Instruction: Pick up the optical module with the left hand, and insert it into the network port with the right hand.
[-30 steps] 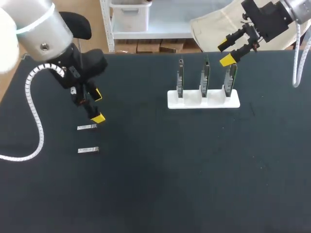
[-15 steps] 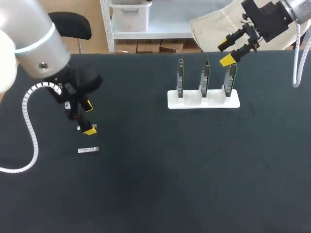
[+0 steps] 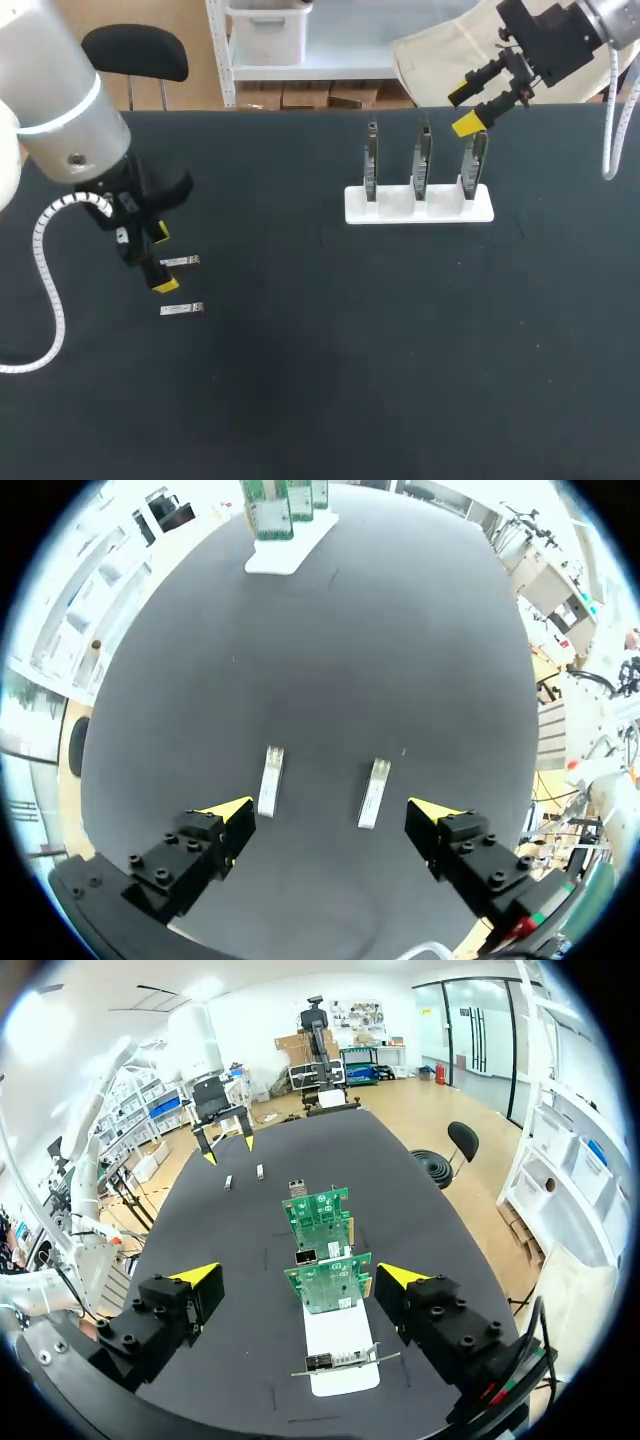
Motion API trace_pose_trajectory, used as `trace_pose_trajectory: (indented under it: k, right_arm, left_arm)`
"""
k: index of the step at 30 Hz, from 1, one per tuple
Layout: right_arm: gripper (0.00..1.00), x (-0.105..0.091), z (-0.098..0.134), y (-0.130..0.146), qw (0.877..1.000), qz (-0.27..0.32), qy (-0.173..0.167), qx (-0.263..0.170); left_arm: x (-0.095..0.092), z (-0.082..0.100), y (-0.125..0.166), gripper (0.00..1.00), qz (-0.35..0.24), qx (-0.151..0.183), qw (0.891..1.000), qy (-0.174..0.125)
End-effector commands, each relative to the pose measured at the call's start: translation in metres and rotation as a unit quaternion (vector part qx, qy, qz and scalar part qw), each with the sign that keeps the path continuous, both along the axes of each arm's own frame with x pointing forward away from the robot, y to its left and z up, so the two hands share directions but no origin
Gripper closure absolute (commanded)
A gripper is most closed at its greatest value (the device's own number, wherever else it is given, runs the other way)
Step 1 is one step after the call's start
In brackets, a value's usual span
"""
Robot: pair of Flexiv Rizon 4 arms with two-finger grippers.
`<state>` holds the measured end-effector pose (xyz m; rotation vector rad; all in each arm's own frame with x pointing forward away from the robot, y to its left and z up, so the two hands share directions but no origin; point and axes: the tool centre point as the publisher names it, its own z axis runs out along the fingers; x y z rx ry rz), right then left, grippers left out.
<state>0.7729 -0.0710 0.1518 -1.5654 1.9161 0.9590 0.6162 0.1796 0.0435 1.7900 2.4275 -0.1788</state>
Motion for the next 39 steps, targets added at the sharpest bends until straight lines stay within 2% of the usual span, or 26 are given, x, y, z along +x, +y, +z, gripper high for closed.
trace_pose_trajectory:
  k: [1,7,14,18,26,33,39]
  right_arm:
    - [0.0,-0.003,0.0,0.0,1.0,-0.002,-0.003,0.0]
    - [0.0,-0.003,0.0,0.0,1.0,-0.002,-0.003,0.0]
    - [0.0,-0.003,0.0,0.0,1.0,-0.002,-0.003,0.0]
    - [0.0,-0.003,0.0,0.0,1.0,-0.002,-0.003,0.0]
    - [0.0,-0.003,0.0,0.0,1.0,-0.002,-0.003,0.0]
    - [0.0,-0.003,0.0,0.0,1.0,-0.002,-0.003,0.0]
    - [0.0,-0.003,0.0,0.0,1.0,-0.002,-0.003,0.0]
  left_arm:
    - [0.01,-0.003,-0.008,0.0,0.001,0.028,1.0,0.006]
    - [0.018,-0.008,-0.006,0.0,0.0,0.034,0.999,0.013]
    - [0.019,-0.017,-0.007,0.0,-0.01,0.038,0.999,0.02]
    - [0.019,-0.02,-0.004,0.0,0.003,0.031,0.999,0.009]
    - [0.02,-0.024,-0.002,0.0,0.003,0.041,0.999,0.002]
    - [0.023,-0.033,-0.002,0.0,-0.004,0.038,0.999,0.01]
    - [0.031,-0.035,0.002,0.0,-0.015,0.049,0.999,0.008]
